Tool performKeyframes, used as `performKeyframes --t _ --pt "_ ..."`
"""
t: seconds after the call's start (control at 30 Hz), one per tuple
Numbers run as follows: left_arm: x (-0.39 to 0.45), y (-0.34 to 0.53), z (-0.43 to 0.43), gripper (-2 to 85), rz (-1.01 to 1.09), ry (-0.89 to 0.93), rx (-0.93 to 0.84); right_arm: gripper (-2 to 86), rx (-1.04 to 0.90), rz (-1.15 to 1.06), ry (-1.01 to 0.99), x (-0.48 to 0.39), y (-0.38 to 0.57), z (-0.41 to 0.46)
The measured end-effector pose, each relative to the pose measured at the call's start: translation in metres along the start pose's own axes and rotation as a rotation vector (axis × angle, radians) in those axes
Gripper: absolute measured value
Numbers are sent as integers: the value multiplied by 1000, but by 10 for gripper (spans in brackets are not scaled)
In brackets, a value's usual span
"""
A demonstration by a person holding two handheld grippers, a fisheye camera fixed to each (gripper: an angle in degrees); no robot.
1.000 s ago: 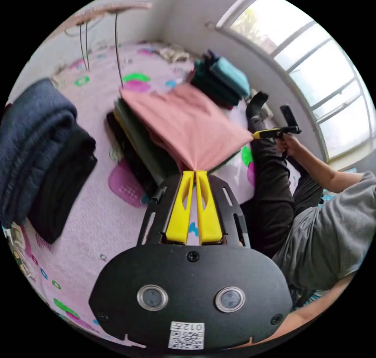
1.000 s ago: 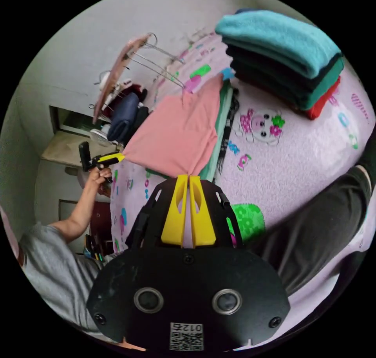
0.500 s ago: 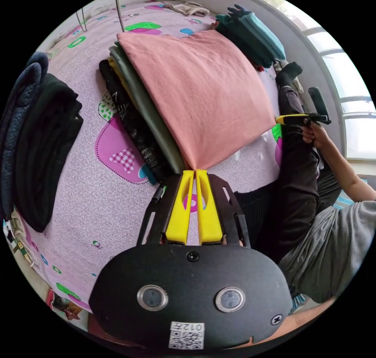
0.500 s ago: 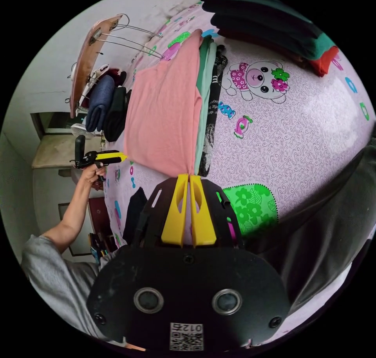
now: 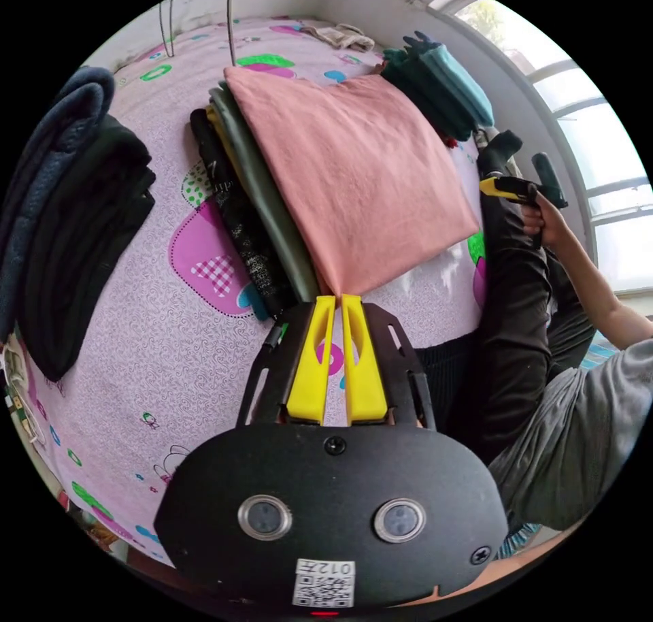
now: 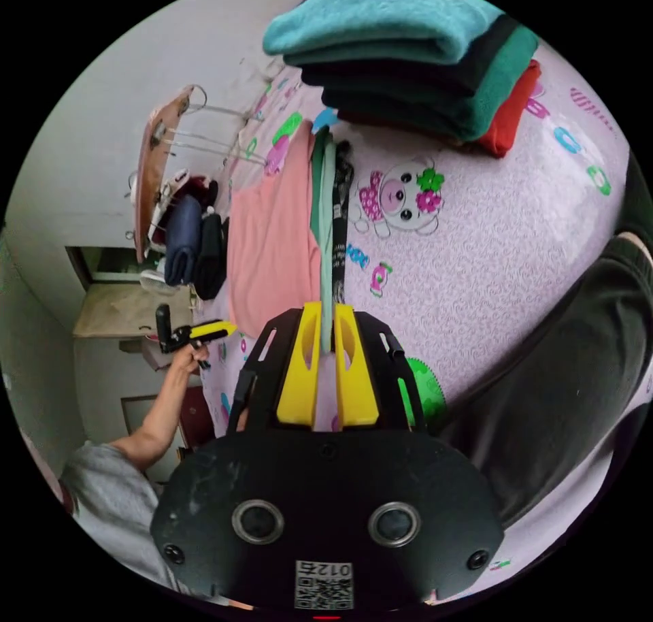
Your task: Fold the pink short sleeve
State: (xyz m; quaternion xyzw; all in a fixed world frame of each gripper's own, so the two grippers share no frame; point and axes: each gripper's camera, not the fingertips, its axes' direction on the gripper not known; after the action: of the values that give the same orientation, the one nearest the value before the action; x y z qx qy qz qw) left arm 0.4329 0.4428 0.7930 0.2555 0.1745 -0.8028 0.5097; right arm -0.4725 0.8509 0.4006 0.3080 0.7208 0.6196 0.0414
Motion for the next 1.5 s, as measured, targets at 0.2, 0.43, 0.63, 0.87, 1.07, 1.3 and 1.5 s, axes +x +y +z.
performKeyframes --t 0.2,0.43,0.63,0.87,1.07,1.3,1.5 --pt "11 68 -63 5 -139 -96 359 30 112 -26 -39 -4 -40 -11" --pt "114 5 -39 6 198 -6 387 57 162 -56 -6 -27 -90 22" --pt "186 -76 20 8 360 -40 231 65 166 -29 11 -32 -103 49" --pt "196 -82 62 7 334 -37 100 -4 223 -124 130 -46 -101 64" --pt "185 -74 70 6 275 41 129 -8 147 -38 196 -30 -98 92" --pt "168 -37 23 6 242 66 266 16 208 -154 138 -53 -47 53" --pt "108 -10 -8 6 48 -86 317 15 208 -295 97 -82 25 62"
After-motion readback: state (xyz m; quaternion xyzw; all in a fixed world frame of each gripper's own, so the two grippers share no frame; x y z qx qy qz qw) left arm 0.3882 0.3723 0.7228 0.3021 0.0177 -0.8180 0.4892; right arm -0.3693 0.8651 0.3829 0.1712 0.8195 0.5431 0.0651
